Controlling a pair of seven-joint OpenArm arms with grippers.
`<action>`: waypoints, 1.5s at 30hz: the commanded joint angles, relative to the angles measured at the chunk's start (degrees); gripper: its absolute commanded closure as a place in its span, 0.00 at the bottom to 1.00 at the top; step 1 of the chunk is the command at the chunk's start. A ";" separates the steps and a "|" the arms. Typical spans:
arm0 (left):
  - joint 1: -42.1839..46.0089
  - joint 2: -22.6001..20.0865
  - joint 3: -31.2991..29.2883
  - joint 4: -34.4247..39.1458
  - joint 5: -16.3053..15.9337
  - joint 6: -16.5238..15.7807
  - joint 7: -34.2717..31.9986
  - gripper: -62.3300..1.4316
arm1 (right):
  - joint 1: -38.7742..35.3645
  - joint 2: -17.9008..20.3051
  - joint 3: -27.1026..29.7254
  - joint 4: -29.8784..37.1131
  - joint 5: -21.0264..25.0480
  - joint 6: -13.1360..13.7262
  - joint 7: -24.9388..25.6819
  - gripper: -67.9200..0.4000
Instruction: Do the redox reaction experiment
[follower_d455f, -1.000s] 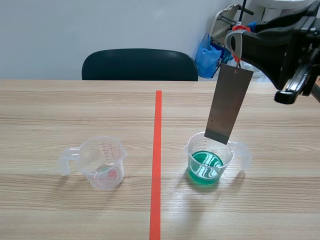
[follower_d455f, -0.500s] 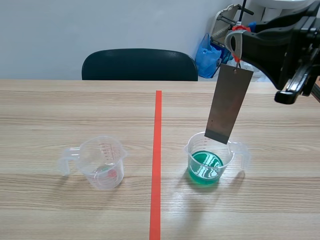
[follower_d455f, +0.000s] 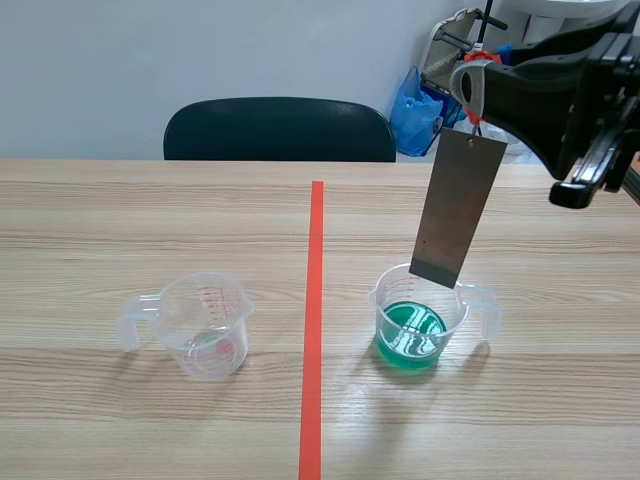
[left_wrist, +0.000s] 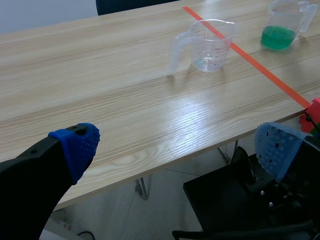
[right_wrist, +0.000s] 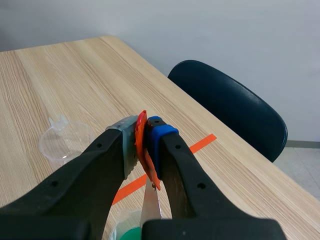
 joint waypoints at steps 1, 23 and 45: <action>0.07 0.31 -0.35 0.50 -0.55 -0.09 -2.64 0.00 | 0.70 0.74 0.46 0.79 0.83 0.42 0.81 0.98; 0.07 0.31 -0.33 0.50 -0.55 1.60 -2.64 0.00 | 0.70 0.74 0.46 0.79 0.83 0.42 0.79 0.98; 0.07 0.31 -0.33 0.50 -0.55 1.60 -2.64 0.00 | 0.70 0.74 0.46 0.79 0.85 0.42 0.79 0.98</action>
